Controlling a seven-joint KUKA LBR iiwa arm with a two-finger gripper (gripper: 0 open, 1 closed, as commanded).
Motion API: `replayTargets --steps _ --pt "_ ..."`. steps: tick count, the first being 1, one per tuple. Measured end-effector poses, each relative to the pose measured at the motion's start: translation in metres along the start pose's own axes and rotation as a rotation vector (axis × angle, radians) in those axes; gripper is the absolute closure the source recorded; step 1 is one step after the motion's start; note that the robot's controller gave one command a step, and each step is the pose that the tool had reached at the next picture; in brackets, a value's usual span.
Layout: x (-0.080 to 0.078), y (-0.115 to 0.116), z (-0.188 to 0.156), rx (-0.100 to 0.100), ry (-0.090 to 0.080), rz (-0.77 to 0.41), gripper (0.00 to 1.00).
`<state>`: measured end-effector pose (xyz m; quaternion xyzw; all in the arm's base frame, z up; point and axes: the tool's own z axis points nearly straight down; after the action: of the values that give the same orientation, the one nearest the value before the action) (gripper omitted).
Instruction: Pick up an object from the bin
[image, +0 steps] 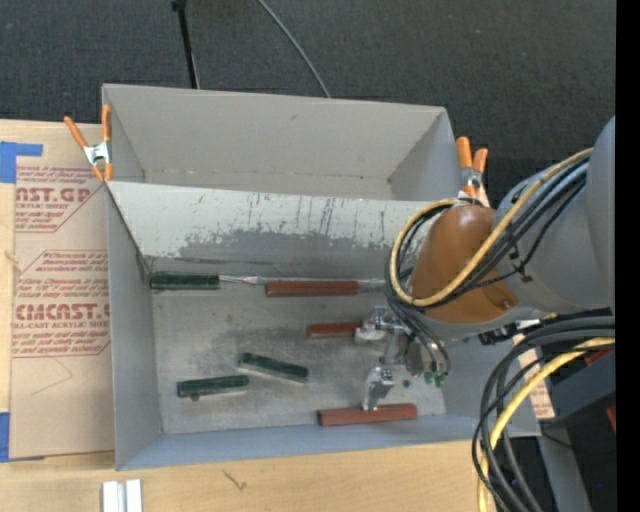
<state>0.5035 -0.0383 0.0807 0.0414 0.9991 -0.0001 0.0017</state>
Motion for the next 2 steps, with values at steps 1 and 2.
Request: replayTargets --steps 1,2 --pt "0.000 0.000 0.000 0.000 0.000 0.000 0.00" --pt "-0.017 0.036 -0.029 0.001 0.008 0.049 0.00"
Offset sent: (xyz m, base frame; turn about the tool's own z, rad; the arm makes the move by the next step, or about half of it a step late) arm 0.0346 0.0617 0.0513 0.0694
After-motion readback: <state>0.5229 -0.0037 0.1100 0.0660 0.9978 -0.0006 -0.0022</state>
